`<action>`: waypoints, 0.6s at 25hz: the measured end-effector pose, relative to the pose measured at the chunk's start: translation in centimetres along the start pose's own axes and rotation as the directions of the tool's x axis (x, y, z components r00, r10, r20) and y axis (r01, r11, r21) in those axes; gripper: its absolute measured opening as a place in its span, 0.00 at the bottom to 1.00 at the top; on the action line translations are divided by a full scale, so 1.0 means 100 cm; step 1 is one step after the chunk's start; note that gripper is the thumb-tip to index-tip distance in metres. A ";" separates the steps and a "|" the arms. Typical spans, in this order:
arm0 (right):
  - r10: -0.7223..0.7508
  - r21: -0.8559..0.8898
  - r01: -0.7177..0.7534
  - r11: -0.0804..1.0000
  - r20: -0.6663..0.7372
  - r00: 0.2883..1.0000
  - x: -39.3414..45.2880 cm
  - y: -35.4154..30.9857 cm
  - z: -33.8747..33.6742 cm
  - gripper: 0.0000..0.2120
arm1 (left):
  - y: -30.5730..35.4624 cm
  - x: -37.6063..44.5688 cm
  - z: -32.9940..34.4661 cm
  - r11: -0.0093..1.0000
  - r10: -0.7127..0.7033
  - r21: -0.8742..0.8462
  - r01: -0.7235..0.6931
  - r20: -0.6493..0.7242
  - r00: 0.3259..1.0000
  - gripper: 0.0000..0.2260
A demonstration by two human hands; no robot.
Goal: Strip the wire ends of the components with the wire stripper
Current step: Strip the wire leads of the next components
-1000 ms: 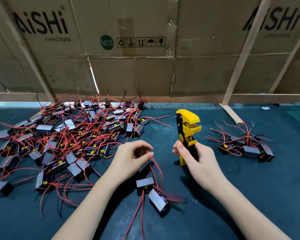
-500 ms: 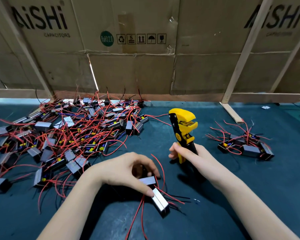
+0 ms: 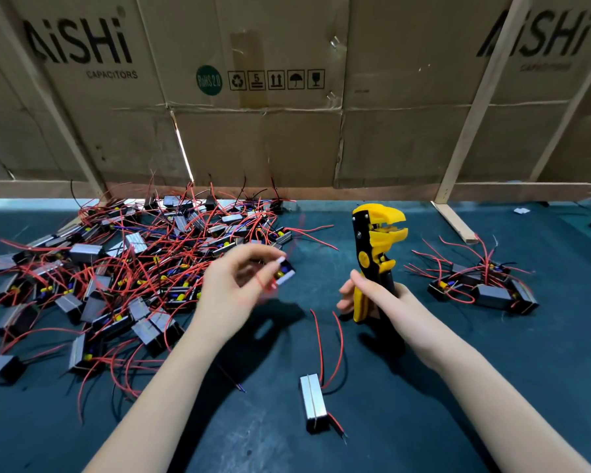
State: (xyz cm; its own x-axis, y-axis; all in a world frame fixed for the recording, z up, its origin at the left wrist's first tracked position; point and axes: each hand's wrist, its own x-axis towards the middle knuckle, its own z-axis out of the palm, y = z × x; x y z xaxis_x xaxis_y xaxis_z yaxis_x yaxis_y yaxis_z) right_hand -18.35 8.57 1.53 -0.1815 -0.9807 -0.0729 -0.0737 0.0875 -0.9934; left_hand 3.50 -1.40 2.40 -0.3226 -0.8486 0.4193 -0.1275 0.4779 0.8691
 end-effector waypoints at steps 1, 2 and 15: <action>0.001 -0.001 -0.001 1.000 -0.001 1.000 0.000 0.000 0.000 0.28 | -0.005 0.003 -0.007 0.997 0.015 0.079 -0.003 -0.154 0.988 0.08; 0.000 -0.002 0.000 1.000 -0.002 1.000 0.000 0.000 0.001 0.28 | -0.009 0.004 -0.013 0.970 0.046 0.242 0.026 -0.289 0.956 0.10; 0.002 0.105 0.013 0.994 -0.135 0.991 0.010 0.006 0.000 0.30 | 0.023 -0.030 0.027 0.966 0.079 0.055 -0.254 0.869 0.488 0.15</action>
State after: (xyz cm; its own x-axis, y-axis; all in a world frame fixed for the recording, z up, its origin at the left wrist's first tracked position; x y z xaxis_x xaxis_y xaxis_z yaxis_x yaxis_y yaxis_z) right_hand -18.58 7.66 0.87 -0.3124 -0.9479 -0.0620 0.0269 0.0564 -0.9980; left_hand 1.70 2.88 2.40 -0.9827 -0.1795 0.0454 -0.0928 0.6898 0.7180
